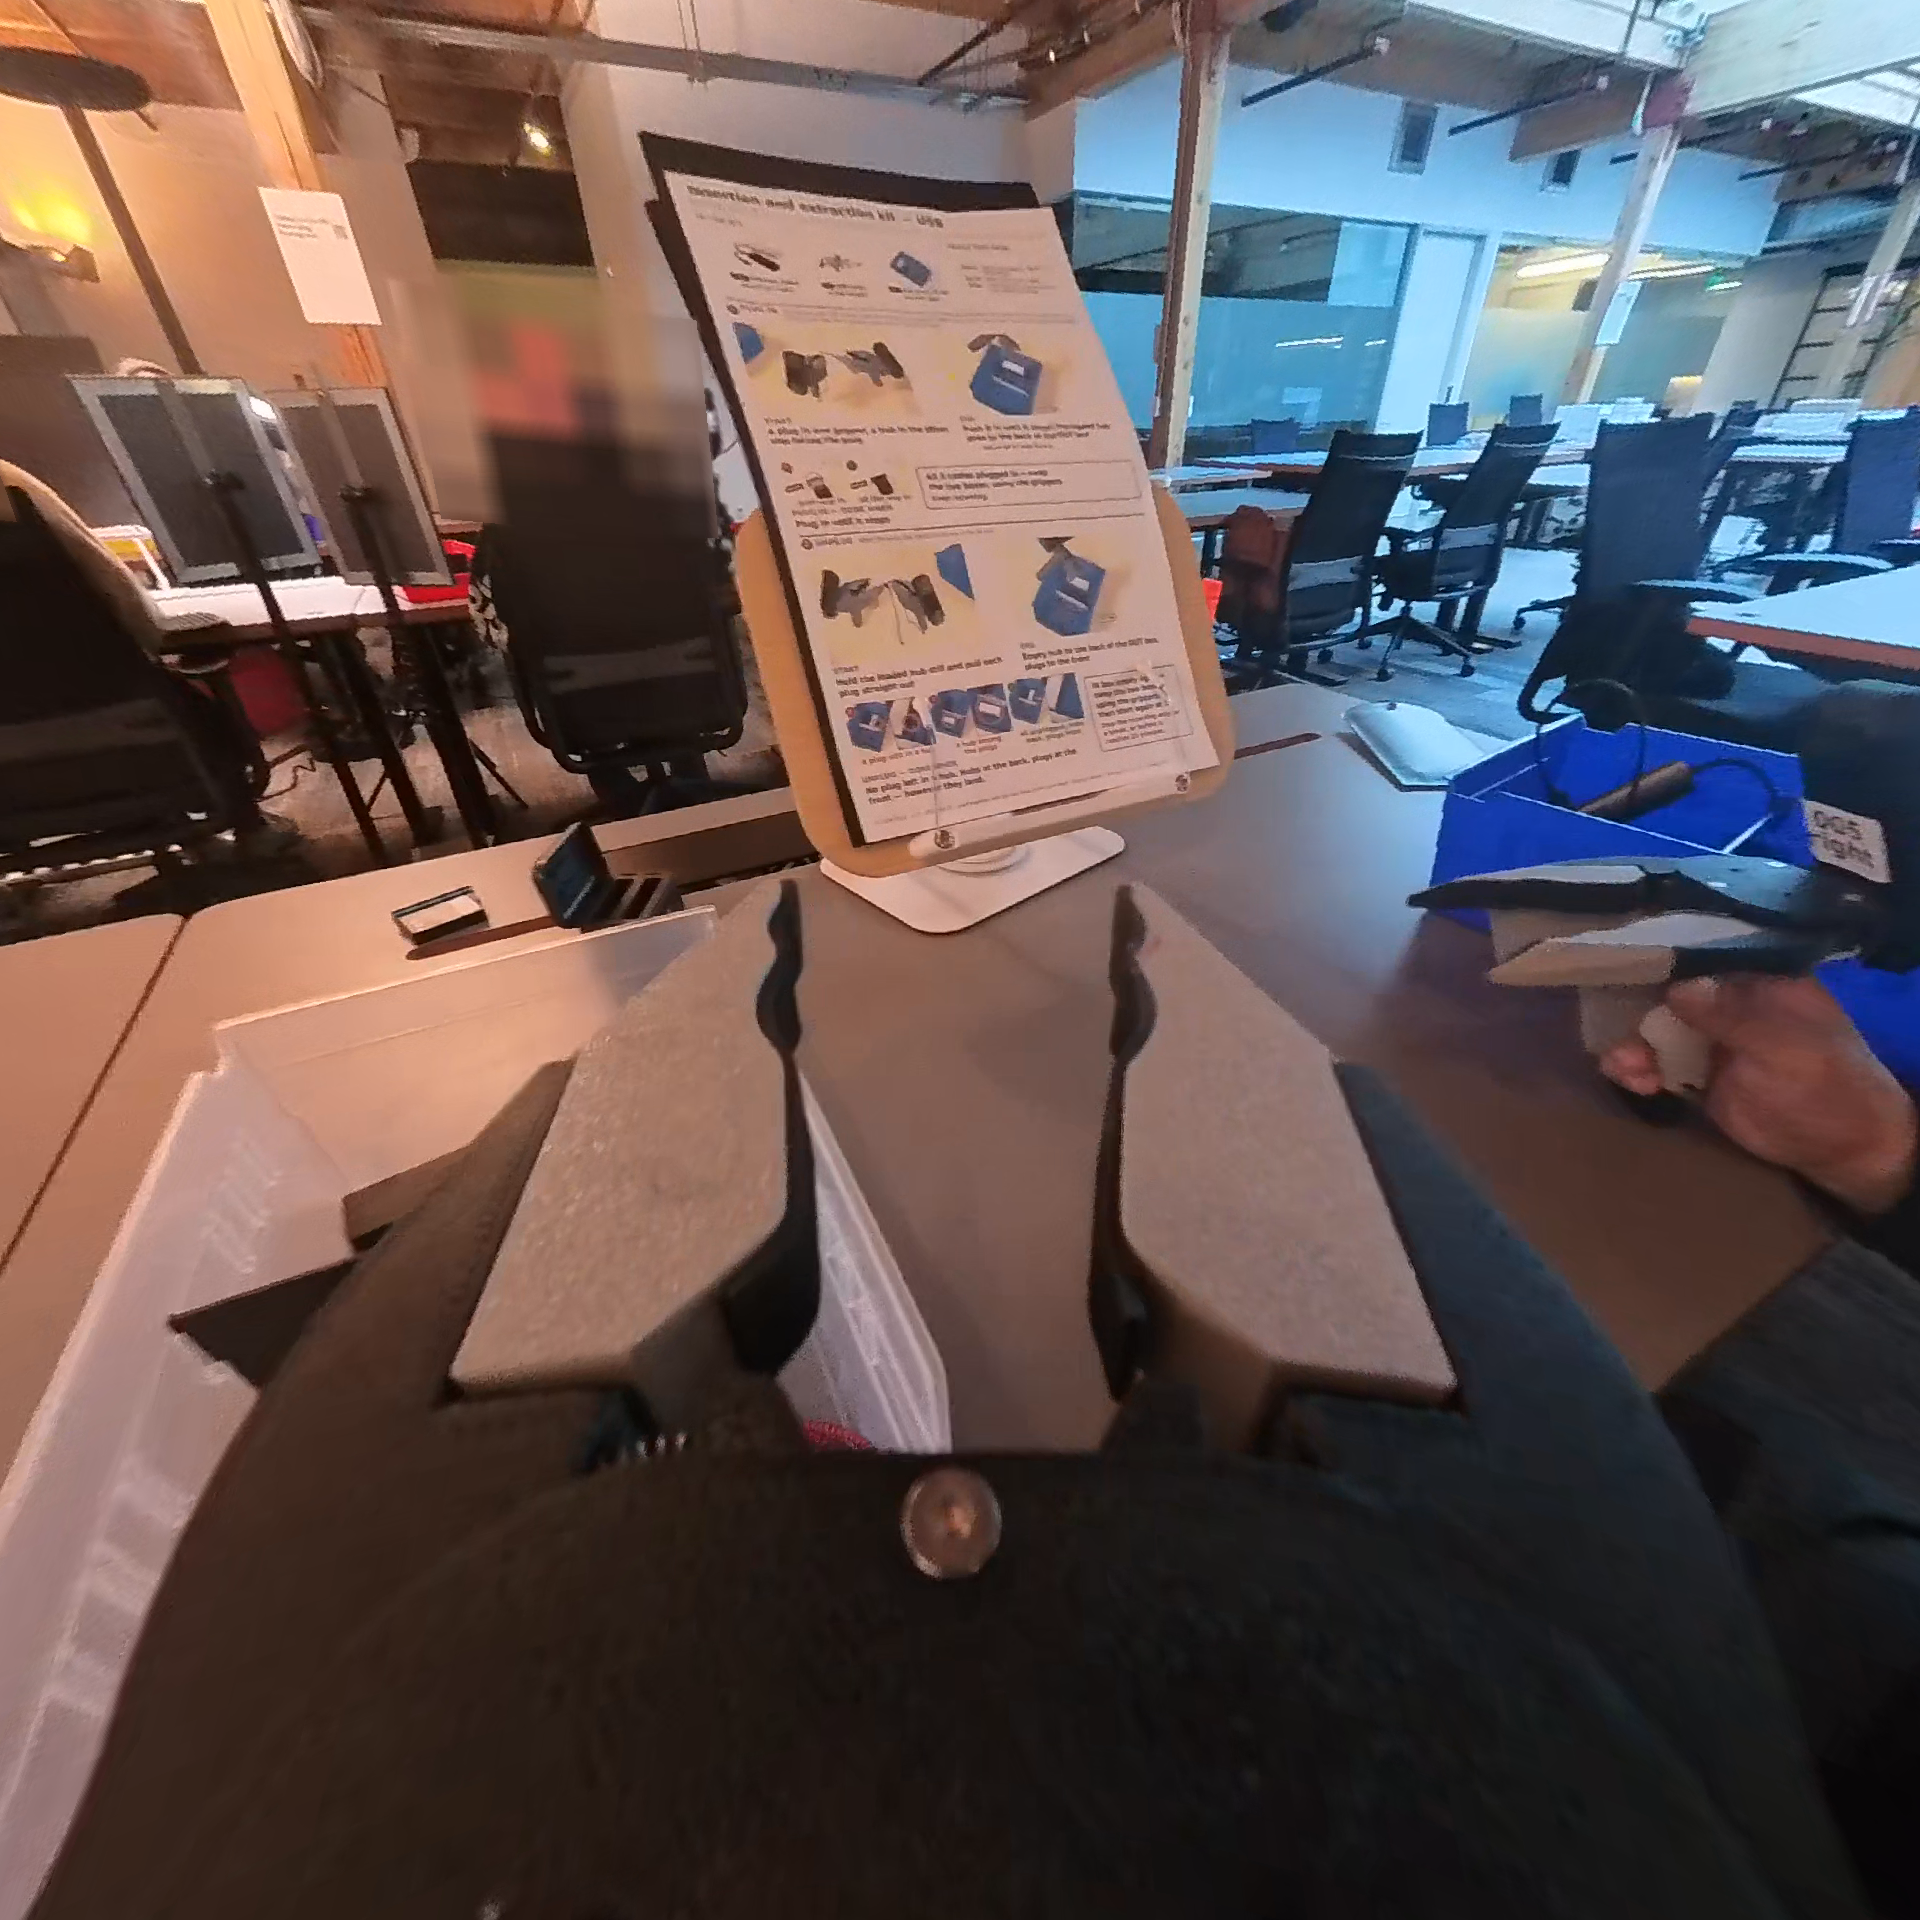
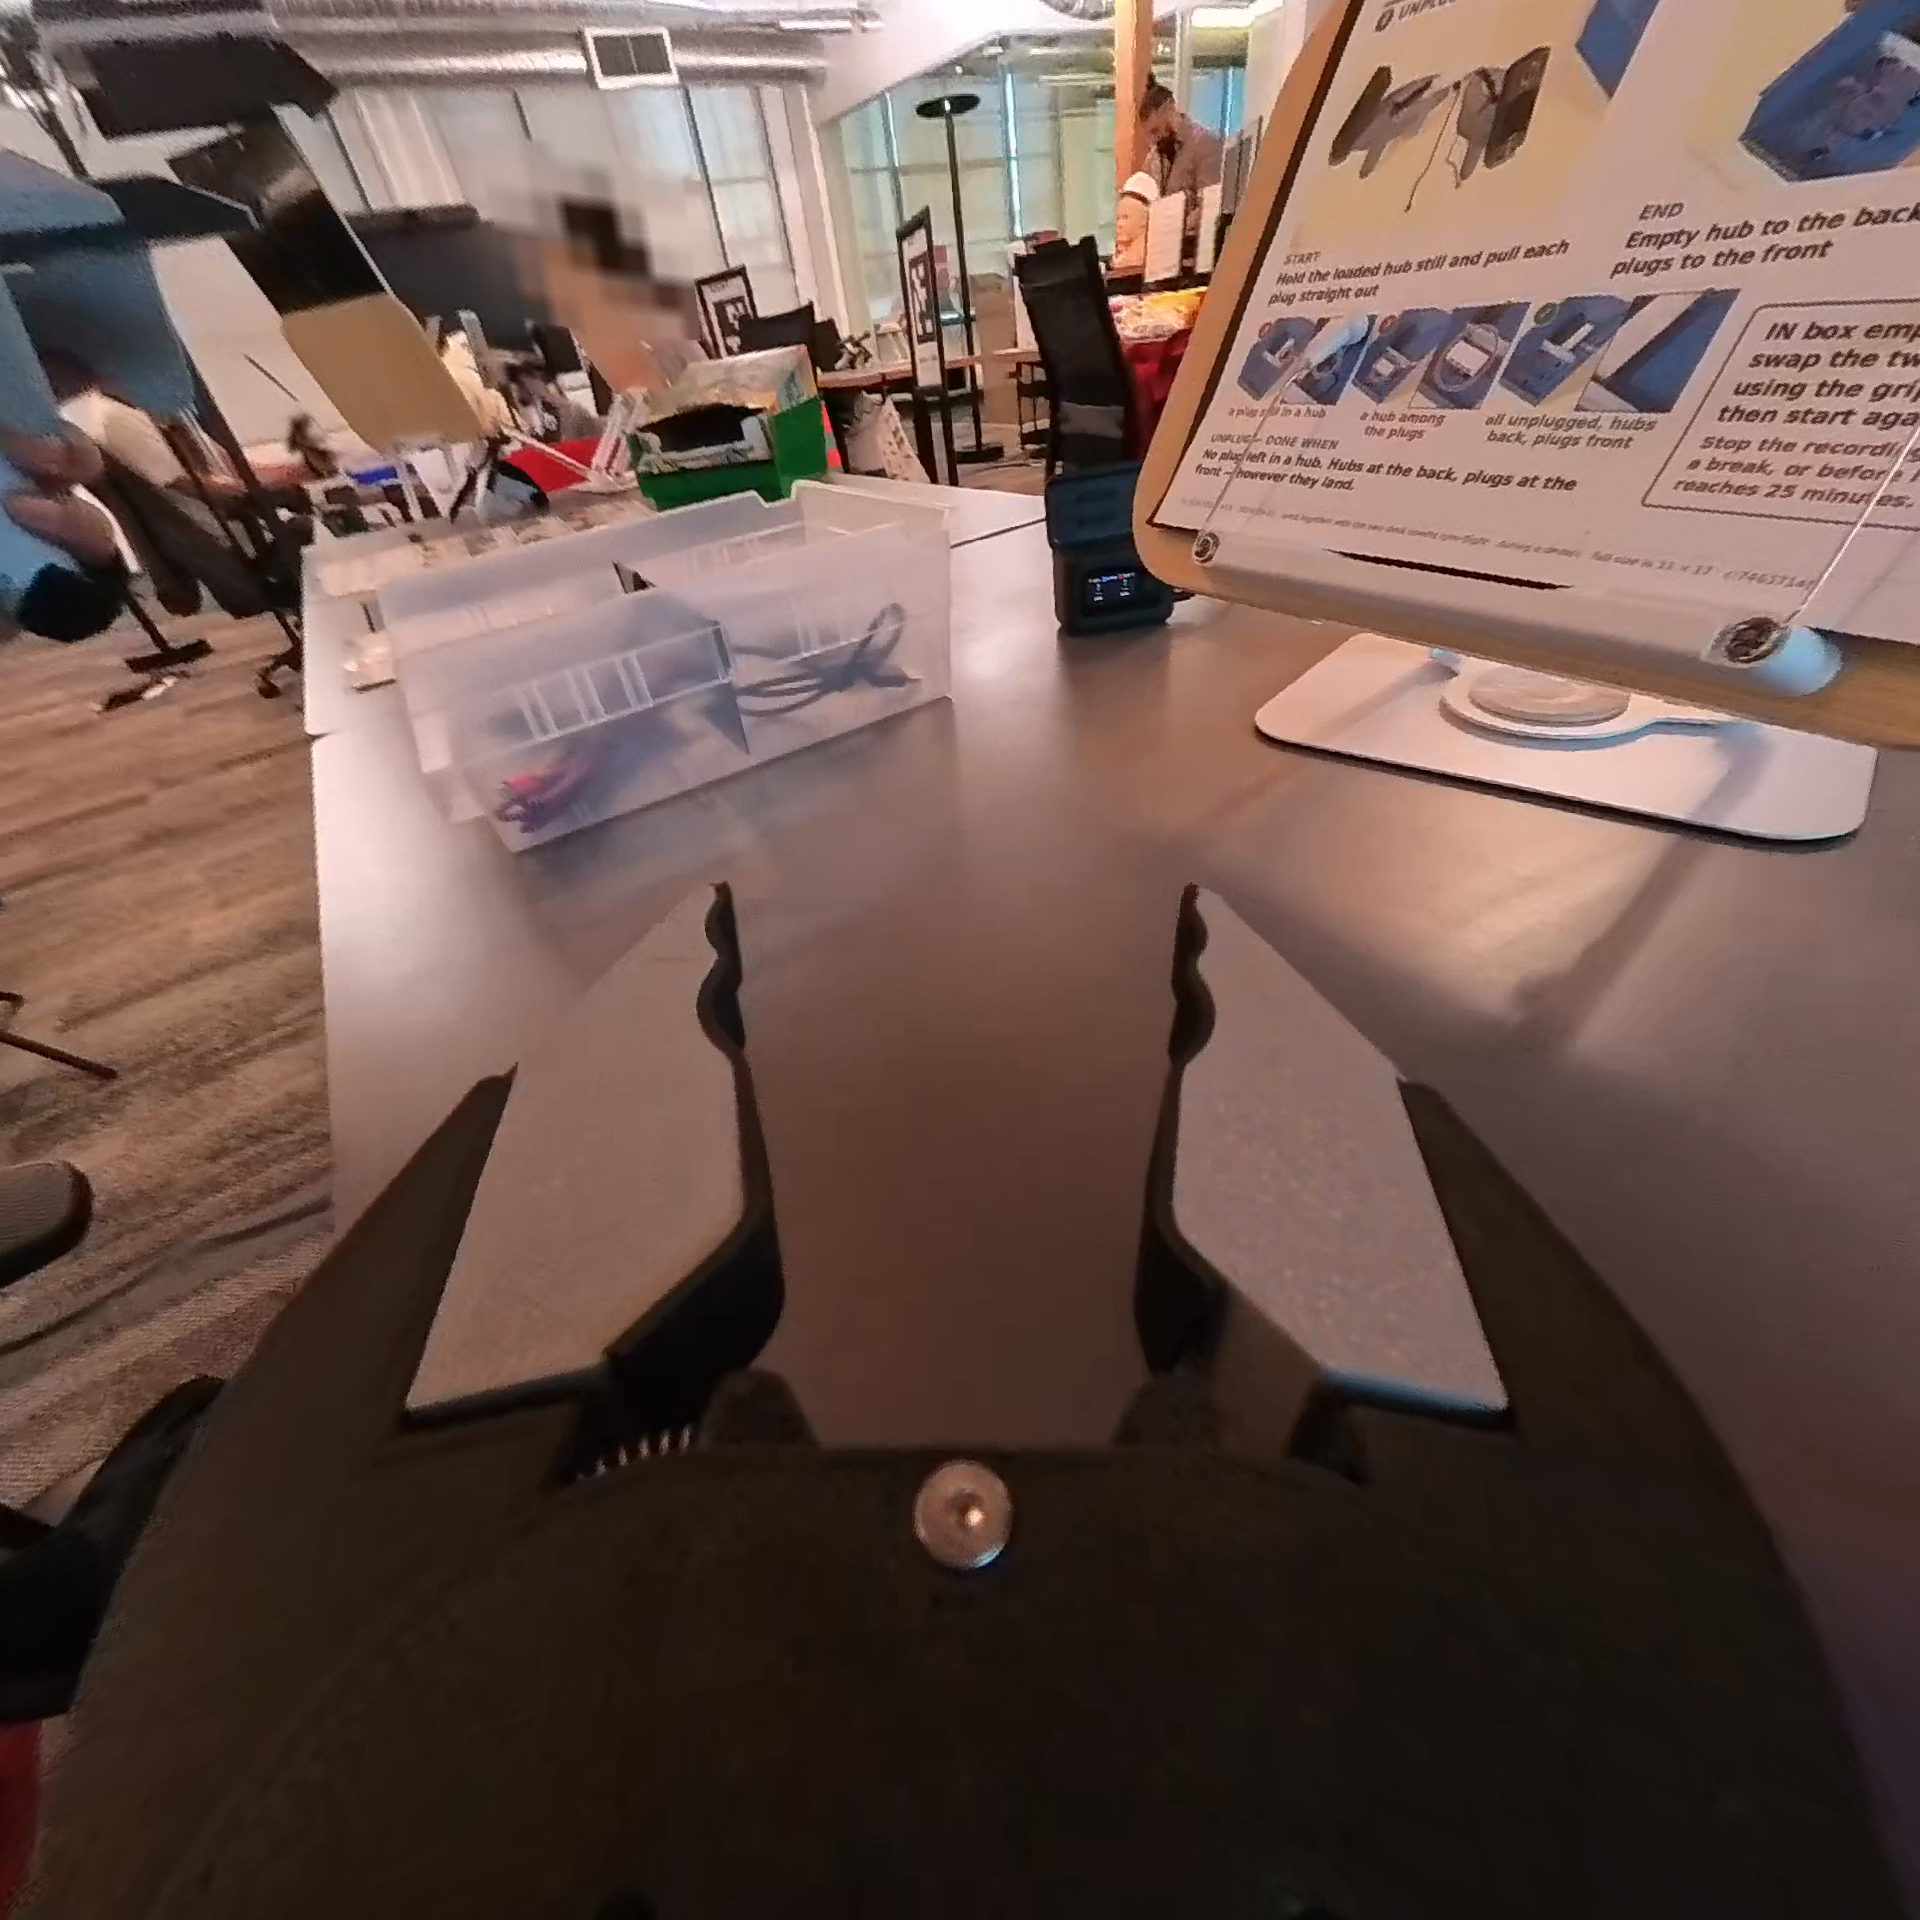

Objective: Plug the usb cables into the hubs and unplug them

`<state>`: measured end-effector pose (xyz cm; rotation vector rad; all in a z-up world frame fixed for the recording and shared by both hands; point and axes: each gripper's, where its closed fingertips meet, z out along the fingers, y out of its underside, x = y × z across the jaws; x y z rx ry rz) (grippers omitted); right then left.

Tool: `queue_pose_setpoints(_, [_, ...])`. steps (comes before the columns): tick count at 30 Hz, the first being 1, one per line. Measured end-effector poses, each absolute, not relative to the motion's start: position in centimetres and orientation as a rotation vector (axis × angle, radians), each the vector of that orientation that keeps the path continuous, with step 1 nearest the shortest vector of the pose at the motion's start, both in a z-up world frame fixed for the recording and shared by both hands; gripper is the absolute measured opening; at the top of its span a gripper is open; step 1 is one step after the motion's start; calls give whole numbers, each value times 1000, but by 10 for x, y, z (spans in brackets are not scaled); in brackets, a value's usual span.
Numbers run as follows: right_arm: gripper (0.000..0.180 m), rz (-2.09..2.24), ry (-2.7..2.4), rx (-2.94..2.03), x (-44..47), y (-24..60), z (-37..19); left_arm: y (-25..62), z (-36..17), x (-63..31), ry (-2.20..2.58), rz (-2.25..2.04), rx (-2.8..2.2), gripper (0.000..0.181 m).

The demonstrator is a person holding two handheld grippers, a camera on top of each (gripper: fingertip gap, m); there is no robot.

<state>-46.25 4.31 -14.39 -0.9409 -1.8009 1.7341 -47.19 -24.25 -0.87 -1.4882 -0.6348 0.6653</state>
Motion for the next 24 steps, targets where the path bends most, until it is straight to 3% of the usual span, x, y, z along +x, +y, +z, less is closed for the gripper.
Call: queue_pose_setpoints(24, [81,1729,-1809,-943,-464,41,-147,-280,-13,-486,-731,710,-1454,59])
